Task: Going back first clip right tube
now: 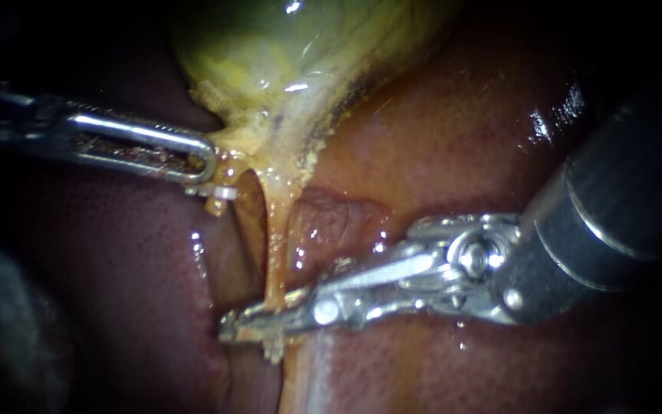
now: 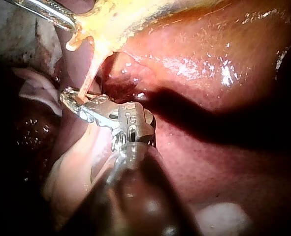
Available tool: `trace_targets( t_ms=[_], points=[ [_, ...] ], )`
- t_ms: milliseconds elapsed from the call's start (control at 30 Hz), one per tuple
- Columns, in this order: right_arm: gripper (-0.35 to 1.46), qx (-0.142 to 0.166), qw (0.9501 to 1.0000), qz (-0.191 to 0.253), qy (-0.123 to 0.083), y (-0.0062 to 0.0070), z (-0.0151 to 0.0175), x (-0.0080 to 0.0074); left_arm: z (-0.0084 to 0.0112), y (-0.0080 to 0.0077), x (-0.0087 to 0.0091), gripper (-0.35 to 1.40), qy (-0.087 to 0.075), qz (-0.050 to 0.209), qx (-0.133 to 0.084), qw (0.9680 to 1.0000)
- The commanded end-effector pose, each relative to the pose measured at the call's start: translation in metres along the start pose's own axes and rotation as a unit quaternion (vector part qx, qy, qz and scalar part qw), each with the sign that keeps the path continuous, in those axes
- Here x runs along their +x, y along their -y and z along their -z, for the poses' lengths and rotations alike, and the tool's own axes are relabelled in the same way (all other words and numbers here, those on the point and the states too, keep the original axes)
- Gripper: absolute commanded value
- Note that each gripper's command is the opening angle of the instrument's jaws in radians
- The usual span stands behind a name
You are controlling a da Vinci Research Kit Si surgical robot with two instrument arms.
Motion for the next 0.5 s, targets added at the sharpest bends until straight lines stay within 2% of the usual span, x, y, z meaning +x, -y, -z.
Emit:
trace_targets(
  t_ms=[33,100,133,200,267,333,500],
  points=[
    [-0.35,0.0,1.0,0.0,0.0,0.0,0.0,0.0,0.0,0.0,0.0,-0.35,0.0,0.0,0.0,1.0],
    [-0.35,0.002,1.0,0.0,0.002,-0.0001,0.0,-0.0001,0.0,0.0,0.0,-0.35,0.0,0.0,0.0,1.0],
    [-0.26,0.006,1.0,0.0,0.001,-0.0002,-0.0001,-0.0001,0.0001,0.0,0.0,-0.35,0.0,0.0,0.0,1.0],
    [0.08,0.012,0.9998,0.013,-0.004,-0.0003,-0.0002,-0.0002,0.0001,0.0,-0.0001,-0.35,0.001,0.0,-0.002,1.0],
    [0.25,0.019,0.999,0.04,-0.008,-0.0004,-0.0006,-0.0006,0.0002,0.0,-0.0001,-0.35,0.001,0.0,-0.002,1.0],
    [0.36,0.02,0.9979,0.061,-0.009,-0.0007,-0.001,-0.0011,0.0003,0.0,-0.0001,-0.35,0.001,0.0,-0.002,1.0],
    [0.46,0.018,0.9952,0.096,-0.008,-0.0018,-0.0022,-0.0024,0.0004,0.0,-0.0002,-0.35,0.002,0.0,-0.003,1.0]
  ],
)
